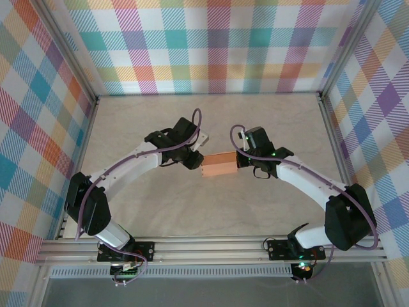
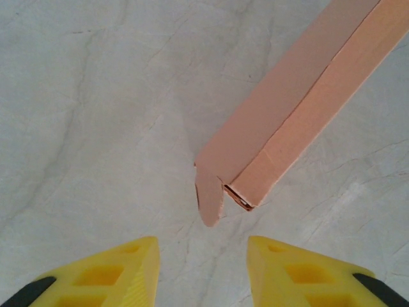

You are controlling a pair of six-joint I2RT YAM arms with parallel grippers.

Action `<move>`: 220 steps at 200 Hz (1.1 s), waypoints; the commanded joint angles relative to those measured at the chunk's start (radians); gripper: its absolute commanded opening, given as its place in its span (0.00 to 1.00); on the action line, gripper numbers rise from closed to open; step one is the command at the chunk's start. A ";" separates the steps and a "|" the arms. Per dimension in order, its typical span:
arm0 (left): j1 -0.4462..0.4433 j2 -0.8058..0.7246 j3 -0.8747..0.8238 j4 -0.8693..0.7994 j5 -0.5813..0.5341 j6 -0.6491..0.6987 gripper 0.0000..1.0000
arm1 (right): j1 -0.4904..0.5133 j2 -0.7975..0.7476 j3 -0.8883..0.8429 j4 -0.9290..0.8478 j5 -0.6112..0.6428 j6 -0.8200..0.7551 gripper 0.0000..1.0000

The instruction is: Fold the paper box

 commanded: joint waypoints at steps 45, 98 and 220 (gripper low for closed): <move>-0.032 0.059 0.061 -0.059 -0.012 -0.025 0.34 | 0.010 0.003 0.023 -0.017 0.001 0.017 0.00; -0.043 0.098 0.077 -0.046 -0.034 -0.046 0.27 | 0.012 0.003 0.024 -0.016 -0.010 0.024 0.00; -0.043 0.128 0.107 -0.031 -0.042 -0.131 0.00 | 0.014 0.006 0.023 -0.014 -0.024 0.022 0.00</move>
